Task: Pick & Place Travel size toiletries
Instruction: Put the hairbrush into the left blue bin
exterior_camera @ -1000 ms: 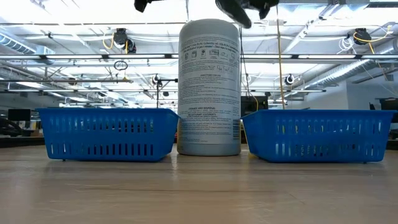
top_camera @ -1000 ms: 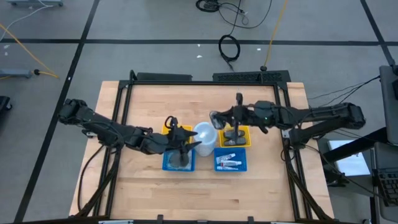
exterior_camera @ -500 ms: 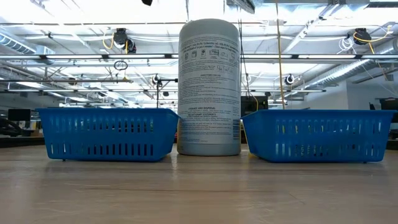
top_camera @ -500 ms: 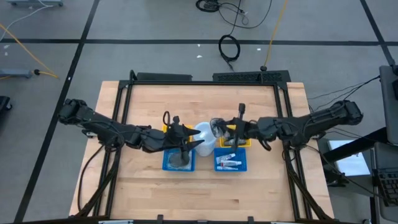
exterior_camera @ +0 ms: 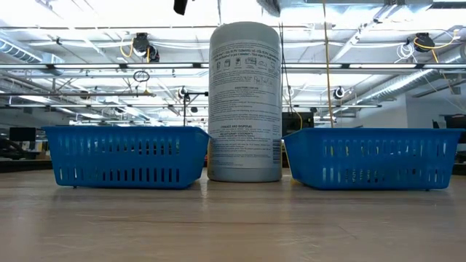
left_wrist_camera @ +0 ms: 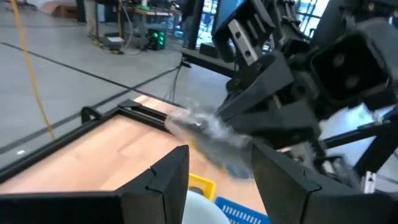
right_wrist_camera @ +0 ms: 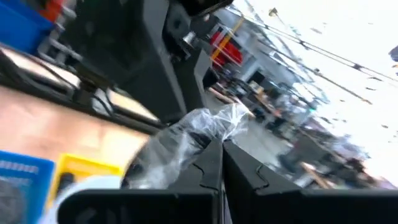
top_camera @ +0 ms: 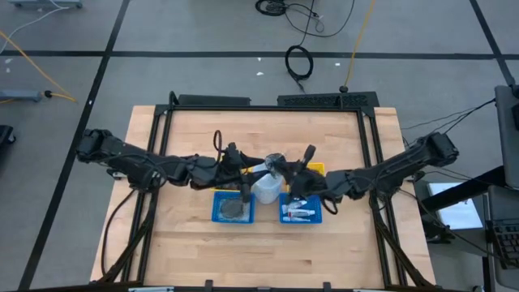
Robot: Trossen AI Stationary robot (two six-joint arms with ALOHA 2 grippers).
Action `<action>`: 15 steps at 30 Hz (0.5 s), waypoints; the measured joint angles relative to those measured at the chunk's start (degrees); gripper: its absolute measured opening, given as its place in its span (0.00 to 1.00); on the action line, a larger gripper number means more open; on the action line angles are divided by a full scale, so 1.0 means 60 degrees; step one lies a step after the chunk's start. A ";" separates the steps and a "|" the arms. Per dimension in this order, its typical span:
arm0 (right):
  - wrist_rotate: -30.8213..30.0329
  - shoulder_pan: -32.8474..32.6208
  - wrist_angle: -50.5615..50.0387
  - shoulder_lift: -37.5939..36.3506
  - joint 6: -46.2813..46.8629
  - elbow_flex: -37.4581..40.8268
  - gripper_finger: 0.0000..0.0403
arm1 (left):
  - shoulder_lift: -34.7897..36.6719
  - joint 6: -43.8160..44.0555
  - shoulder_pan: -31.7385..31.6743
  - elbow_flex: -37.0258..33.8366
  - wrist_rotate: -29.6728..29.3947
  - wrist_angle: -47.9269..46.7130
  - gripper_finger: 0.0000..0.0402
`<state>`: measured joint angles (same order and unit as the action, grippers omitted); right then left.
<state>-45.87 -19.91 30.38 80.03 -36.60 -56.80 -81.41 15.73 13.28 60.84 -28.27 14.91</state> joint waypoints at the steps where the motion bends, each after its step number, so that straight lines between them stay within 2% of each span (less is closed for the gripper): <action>1: -0.0207 -0.0006 0.0123 0.0121 -0.0211 0.0000 0.00 | 0.0000 0.0059 -0.0073 0.0000 0.0169 0.0007 0.44; 6: -0.1283 0.0042 0.1145 0.0665 -0.1573 0.0000 0.00 | 0.0000 0.0214 -0.0298 0.0000 0.0692 0.0024 0.44; 15: -0.1297 0.0048 0.2084 0.0849 -0.1848 0.0000 0.00 | 0.0000 0.0225 -0.0573 0.0000 0.0721 -0.0038 0.44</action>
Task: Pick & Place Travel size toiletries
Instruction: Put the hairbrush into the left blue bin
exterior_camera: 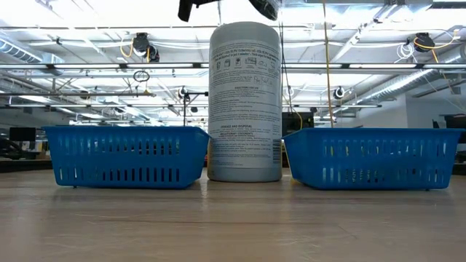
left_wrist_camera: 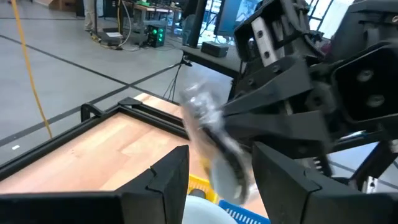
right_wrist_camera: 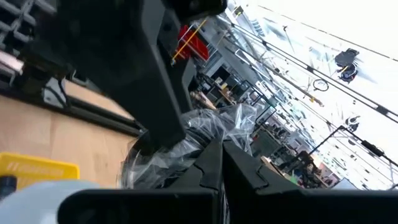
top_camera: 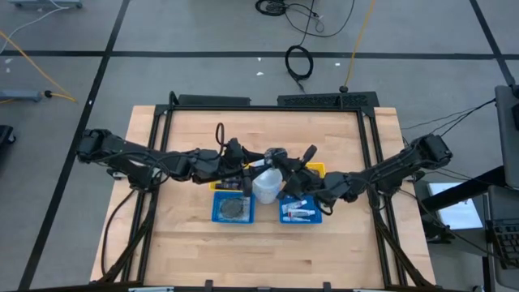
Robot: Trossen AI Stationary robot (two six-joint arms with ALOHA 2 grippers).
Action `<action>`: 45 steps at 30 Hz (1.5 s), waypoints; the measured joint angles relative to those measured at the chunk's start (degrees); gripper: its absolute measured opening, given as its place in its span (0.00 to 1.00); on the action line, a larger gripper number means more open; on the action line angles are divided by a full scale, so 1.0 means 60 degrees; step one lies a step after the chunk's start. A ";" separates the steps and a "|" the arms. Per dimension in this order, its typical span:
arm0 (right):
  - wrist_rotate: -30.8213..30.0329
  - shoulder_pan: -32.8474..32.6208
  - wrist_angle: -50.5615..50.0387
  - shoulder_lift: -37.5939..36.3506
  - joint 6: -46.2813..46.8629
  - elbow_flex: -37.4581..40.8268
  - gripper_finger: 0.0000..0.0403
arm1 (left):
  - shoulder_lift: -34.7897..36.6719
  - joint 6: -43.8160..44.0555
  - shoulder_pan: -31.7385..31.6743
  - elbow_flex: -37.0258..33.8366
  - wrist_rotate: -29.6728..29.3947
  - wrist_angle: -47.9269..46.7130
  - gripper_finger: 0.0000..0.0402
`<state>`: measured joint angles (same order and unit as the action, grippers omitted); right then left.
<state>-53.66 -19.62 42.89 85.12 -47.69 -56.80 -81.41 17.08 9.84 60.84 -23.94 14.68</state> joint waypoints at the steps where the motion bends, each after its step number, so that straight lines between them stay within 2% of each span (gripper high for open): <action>1: 0.0072 -0.0004 0.0099 0.0000 0.0002 0.0000 0.00 | 0.0000 0.0003 -0.0029 0.0000 -0.0004 -0.0034 0.44; 7: 0.0467 -0.0004 0.0195 0.0000 0.0002 0.0000 0.00 | -0.0004 0.0011 -0.0142 0.0000 0.0000 -0.0295 0.43; 9: 0.0471 0.0000 0.0160 0.0000 0.0014 0.0000 0.00 | -0.0004 0.0008 -0.0145 0.0000 -0.0012 -0.0377 0.39; 11: 0.0479 0.0000 0.0096 0.0000 0.0106 0.0000 0.00 | -0.0004 0.0003 -0.0145 0.0000 -0.0040 -0.0474 0.31; 15: 0.0479 -0.0004 0.0107 0.0000 0.0314 0.0000 0.00 | -0.0004 -0.0250 -0.0114 0.0000 -0.0083 -0.0505 0.07; 16: 0.0469 -0.0004 0.0103 0.0000 0.0326 0.0000 0.00 | -0.0004 -0.0283 -0.0099 0.0000 -0.0092 -0.0513 0.04; 20: 0.0475 -0.0055 -0.0049 0.0000 0.0289 0.0000 0.02 | -0.0004 -0.0298 -0.0011 0.0000 -0.0269 -0.0697 0.05; 24: 0.0452 -0.0319 -0.0401 -0.0082 0.0104 0.0000 0.07 | 0.0032 -0.0401 0.0147 -0.0003 -0.0913 -0.1011 0.02; 28: 0.0407 -0.0593 -0.0448 -0.0106 0.0048 -0.0002 0.16 | 0.0119 -0.0564 0.0272 -0.0004 -0.1290 -0.0999 0.02; 32: -0.0637 -0.0756 -0.0468 -0.0102 -0.0180 0.0000 0.29 | 0.0402 -0.0583 0.0460 -0.0011 -0.1307 -0.1232 0.02; 39: -0.2368 -0.0941 -0.0461 -0.0178 -0.0064 -0.0004 0.48 | 0.1399 -0.0190 0.1323 -0.0011 -0.1639 -0.3383 0.02; 45: -0.3103 -0.1187 -0.0472 -0.0170 0.0190 0.0134 0.51 | 0.2519 0.1440 0.2585 0.0000 -0.1676 -0.5814 0.02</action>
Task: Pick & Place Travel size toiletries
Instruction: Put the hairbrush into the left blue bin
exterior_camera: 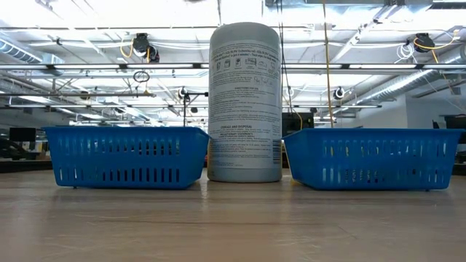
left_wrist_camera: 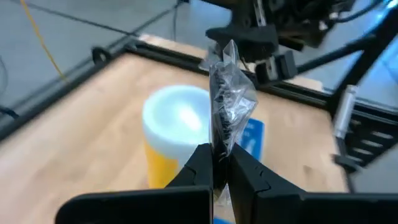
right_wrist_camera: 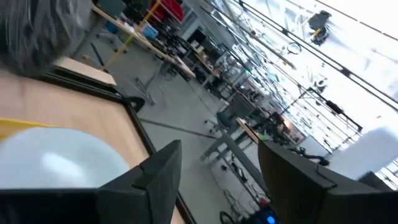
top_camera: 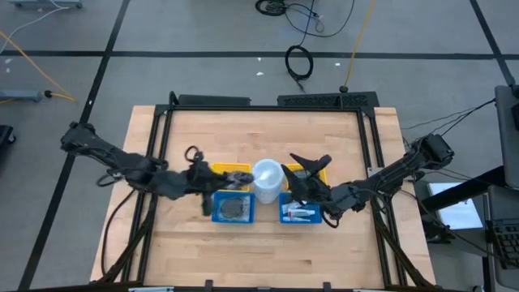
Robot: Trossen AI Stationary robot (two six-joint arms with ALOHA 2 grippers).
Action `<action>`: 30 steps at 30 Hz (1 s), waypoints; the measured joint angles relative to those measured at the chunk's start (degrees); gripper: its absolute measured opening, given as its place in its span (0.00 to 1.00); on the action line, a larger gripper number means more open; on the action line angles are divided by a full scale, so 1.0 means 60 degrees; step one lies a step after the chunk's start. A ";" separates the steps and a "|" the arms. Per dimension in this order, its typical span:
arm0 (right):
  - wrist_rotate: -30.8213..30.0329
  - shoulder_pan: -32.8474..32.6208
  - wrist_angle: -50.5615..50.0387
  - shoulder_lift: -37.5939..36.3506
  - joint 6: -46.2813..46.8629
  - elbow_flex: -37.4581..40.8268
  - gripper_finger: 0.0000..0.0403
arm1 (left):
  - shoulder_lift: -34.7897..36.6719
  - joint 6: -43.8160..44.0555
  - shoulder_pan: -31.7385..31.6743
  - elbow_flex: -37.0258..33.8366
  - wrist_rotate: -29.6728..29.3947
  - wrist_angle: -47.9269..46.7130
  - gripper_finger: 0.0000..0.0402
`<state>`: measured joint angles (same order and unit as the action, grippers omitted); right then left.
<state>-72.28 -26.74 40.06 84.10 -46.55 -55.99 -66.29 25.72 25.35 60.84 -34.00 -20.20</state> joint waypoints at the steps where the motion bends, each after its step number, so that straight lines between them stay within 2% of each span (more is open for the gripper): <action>1: 0.0011 -0.0066 0.0005 -0.0001 0.0077 0.0039 0.51 | 0.0125 0.0297 0.0219 0.0001 -0.0045 -0.0263 0.02; 8: 0.0011 -0.0529 -0.0001 0.0002 0.0642 0.0140 0.49 | 0.0413 0.2827 0.1548 -0.0015 -0.0568 -0.2707 0.02; 10: 0.0012 -0.0652 -0.0001 0.0002 0.0844 0.0140 0.50 | 0.0305 0.3578 0.1801 -0.0168 -0.0939 -0.2815 0.03; 17: -0.0028 -0.0953 -0.0002 0.0002 0.0967 0.0143 0.50 | -0.0338 0.5709 0.2173 -0.1064 -0.1391 -0.2197 0.02; 21: -0.0334 -0.1075 -0.0001 0.0002 0.0978 0.0147 0.49 | -0.0730 0.6122 0.2293 -0.1576 -0.1402 -0.1131 0.03; 25: -0.0688 -0.1195 -0.0045 0.0002 0.1149 0.0147 0.49 | -0.1098 0.6406 0.2309 -0.2080 -0.1433 0.0156 0.09; 30: -0.0738 -0.1325 -0.0104 0.0002 0.1185 0.0147 0.49 | -0.1581 0.6960 0.2203 -0.2488 -0.1469 0.0838 0.11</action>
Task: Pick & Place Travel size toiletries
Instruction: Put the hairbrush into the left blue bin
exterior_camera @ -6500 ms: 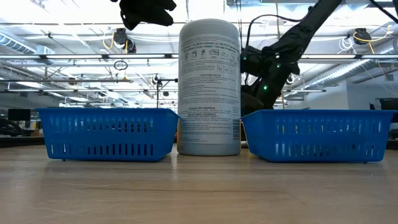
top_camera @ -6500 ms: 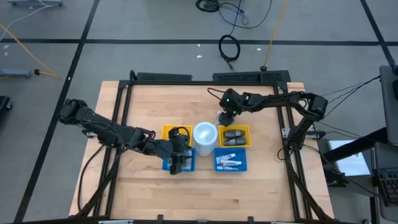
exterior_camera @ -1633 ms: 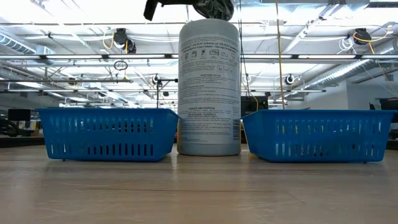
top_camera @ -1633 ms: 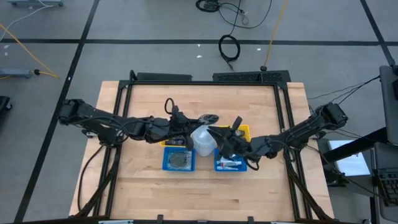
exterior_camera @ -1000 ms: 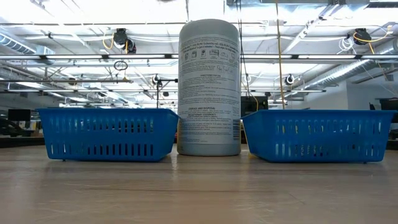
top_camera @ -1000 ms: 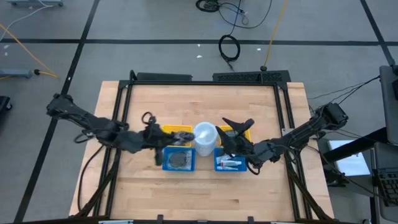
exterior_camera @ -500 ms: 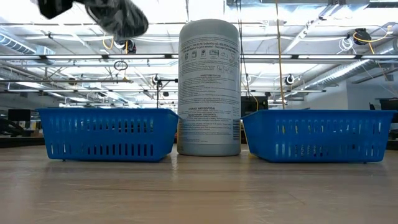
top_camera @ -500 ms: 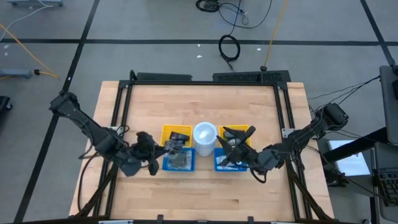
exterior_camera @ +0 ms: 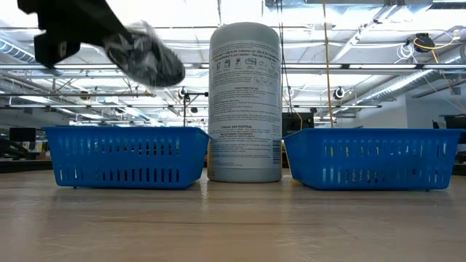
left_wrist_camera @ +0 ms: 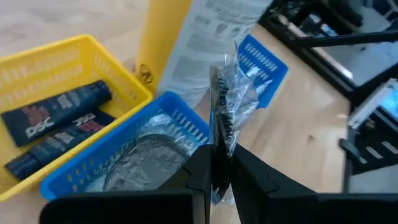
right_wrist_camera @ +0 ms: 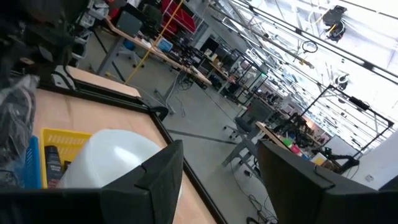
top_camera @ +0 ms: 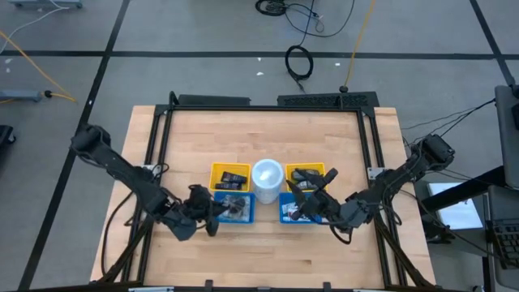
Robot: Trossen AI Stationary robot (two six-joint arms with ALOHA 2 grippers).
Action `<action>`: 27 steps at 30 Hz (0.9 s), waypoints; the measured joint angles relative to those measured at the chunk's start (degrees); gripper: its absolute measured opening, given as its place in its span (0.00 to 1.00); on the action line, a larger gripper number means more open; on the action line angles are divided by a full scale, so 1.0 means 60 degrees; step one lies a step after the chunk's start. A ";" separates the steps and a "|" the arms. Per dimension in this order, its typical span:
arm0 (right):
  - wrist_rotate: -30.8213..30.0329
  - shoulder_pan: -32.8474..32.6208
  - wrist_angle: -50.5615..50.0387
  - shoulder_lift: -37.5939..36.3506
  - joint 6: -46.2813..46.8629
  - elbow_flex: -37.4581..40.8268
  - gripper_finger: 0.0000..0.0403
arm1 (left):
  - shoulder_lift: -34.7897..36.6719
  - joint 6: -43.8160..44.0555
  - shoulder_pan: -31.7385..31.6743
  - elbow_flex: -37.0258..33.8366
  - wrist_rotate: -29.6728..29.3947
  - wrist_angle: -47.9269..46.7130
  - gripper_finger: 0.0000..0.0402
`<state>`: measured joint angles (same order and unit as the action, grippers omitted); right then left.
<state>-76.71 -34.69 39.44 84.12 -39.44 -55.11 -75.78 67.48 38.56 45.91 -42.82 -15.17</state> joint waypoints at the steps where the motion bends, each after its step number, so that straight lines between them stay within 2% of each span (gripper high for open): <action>1: 0.0000 -0.0027 -0.0006 0.0000 0.0000 0.0003 0.49 | -0.0065 0.0122 -0.0003 -0.0056 -0.0016 0.0021 0.10; 6: 0.0000 -0.0060 -0.0126 0.0000 0.0299 0.0003 0.48 | -0.0430 0.0430 -0.0054 -0.0083 -0.0011 0.0045 0.10; 11: 0.0000 -0.0053 -0.0189 0.0000 0.0393 0.0003 0.49 | -0.0714 0.0626 -0.0069 -0.0083 0.0086 0.0058 0.17; 21: 0.0003 -0.0053 -0.0339 0.0000 0.0582 0.0007 0.48 | -0.0729 0.0555 -0.0069 -0.0083 0.0134 0.0058 0.42; 27: 0.0004 -0.0049 -0.0773 0.0000 0.0997 0.0007 0.47 | -0.0258 0.0236 -0.0069 -0.0083 0.0202 -0.0012 0.56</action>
<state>-76.69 -34.98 34.80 84.12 -33.46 -55.07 -77.32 68.89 38.15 45.41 -41.60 -15.24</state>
